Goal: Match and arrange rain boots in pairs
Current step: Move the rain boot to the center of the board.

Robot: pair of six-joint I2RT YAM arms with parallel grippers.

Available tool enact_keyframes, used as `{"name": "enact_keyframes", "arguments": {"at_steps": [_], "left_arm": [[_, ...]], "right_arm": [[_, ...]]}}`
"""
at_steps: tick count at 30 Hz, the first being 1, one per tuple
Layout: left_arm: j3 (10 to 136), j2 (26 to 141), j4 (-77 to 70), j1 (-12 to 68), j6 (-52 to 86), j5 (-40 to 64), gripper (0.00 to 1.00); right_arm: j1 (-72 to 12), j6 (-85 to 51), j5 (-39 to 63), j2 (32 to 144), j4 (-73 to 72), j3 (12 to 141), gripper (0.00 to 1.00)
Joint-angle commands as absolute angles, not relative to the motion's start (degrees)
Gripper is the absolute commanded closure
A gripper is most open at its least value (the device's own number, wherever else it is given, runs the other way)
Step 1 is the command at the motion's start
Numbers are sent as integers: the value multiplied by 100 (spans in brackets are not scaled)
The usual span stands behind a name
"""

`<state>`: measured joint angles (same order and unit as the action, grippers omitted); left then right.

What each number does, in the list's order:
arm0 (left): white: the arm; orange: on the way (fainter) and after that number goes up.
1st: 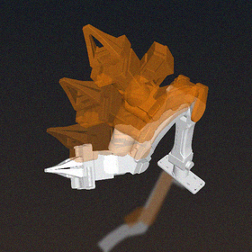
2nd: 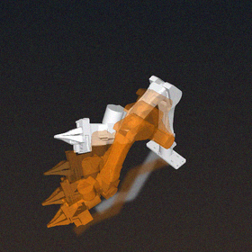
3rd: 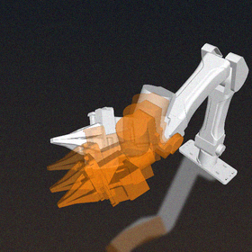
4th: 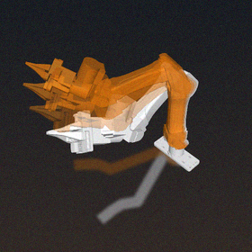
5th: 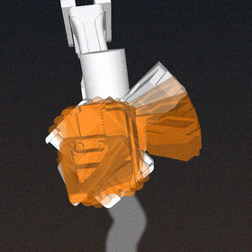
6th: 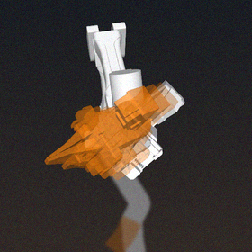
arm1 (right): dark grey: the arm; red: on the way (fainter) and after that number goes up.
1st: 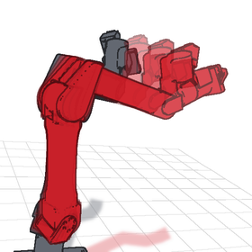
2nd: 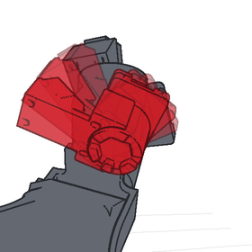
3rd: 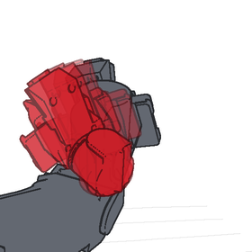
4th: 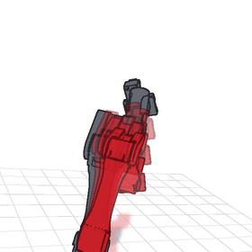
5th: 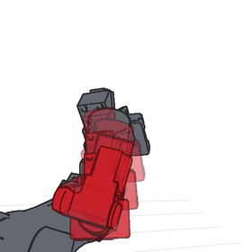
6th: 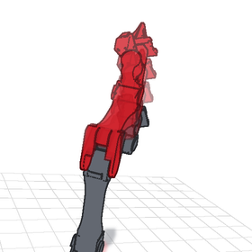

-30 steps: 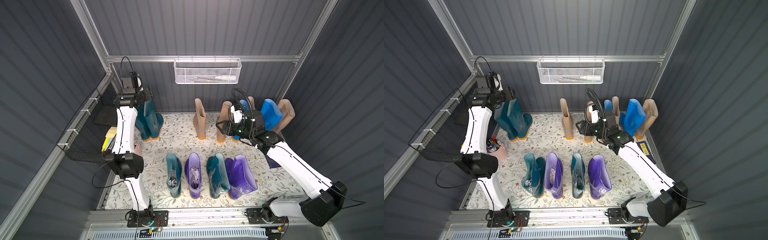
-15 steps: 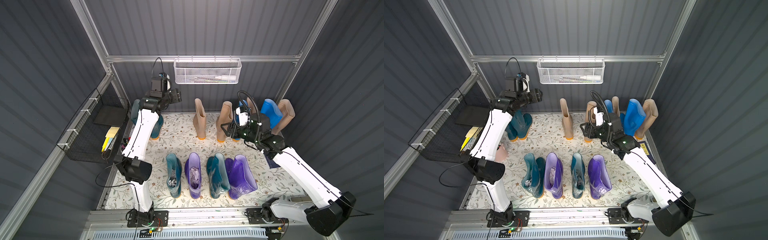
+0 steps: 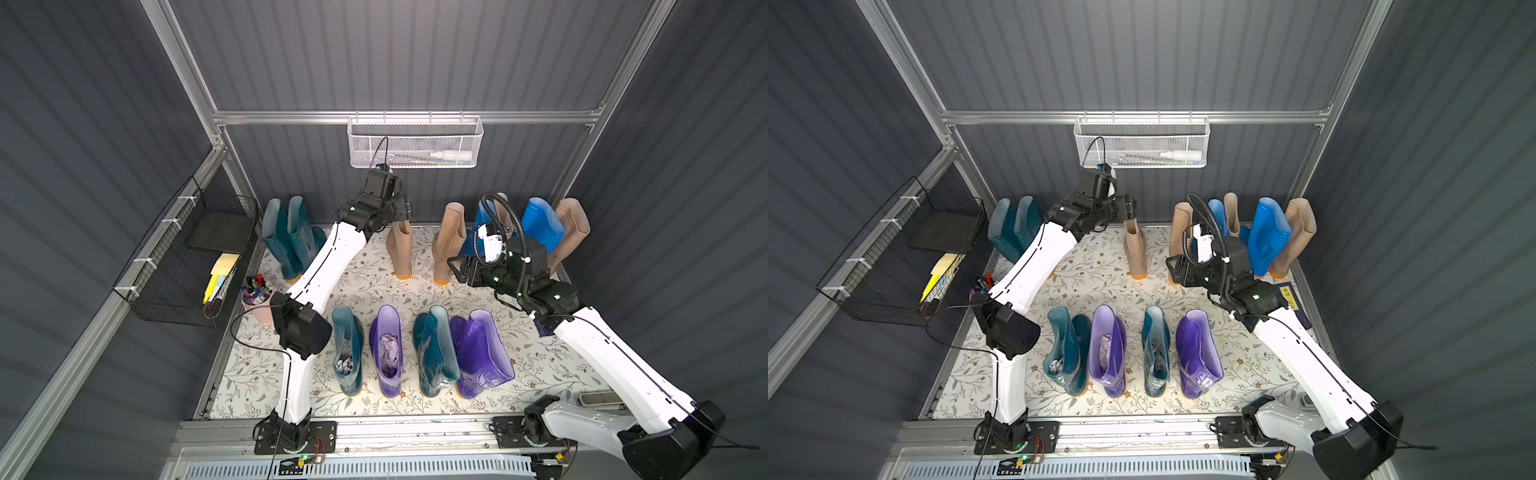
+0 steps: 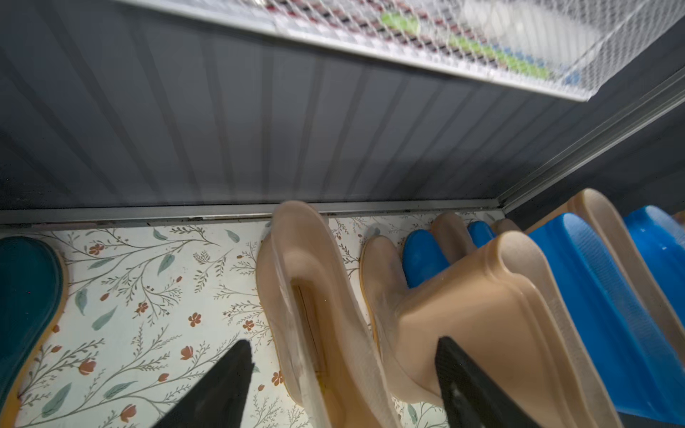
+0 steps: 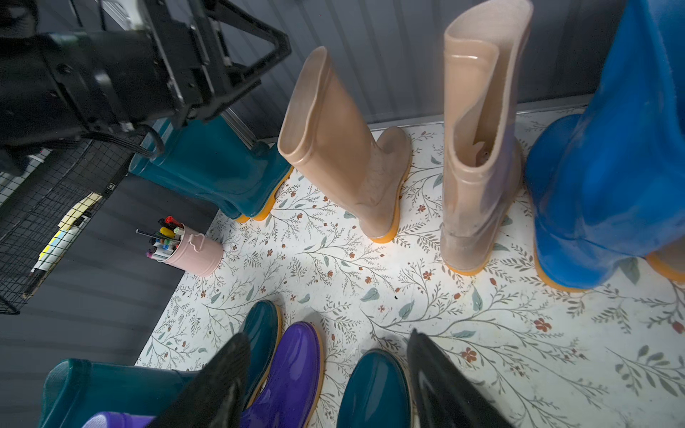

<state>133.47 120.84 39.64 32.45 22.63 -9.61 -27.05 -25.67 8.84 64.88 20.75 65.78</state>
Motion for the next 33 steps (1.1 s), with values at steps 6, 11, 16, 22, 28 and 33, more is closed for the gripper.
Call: {"name": "enact_keyframes", "arguments": {"at_steps": [6, 11, 16, 22, 28, 33], "left_arm": [[13667, 12394, 4104, 3375, 2293, -1396, 17], [13809, 12662, 4199, 3374, 2325, -1371, 17], [13883, 12851, 4204, 3370, 2303, -1364, 18], [13968, 12981, 4236, 3367, 2171, -1268, 48], [14014, 12999, 4280, 3366, 2017, -1209, 81], [14098, 12925, 4306, 3366, 1832, -1269, 94]], "right_arm": [[-2689, -2661, 705, 6249, 2203, 6442, 29], [-2689, -2645, 688, 6245, 2215, 6442, 29], [-2689, -2631, 668, 6289, 2210, 6451, 30], [-2689, -2619, 681, 6354, 2200, 6460, 30], [-2685, -2628, 693, 6408, 2155, 6450, 30], [-2689, -2630, 729, 6472, 2078, 6441, 29]]}}
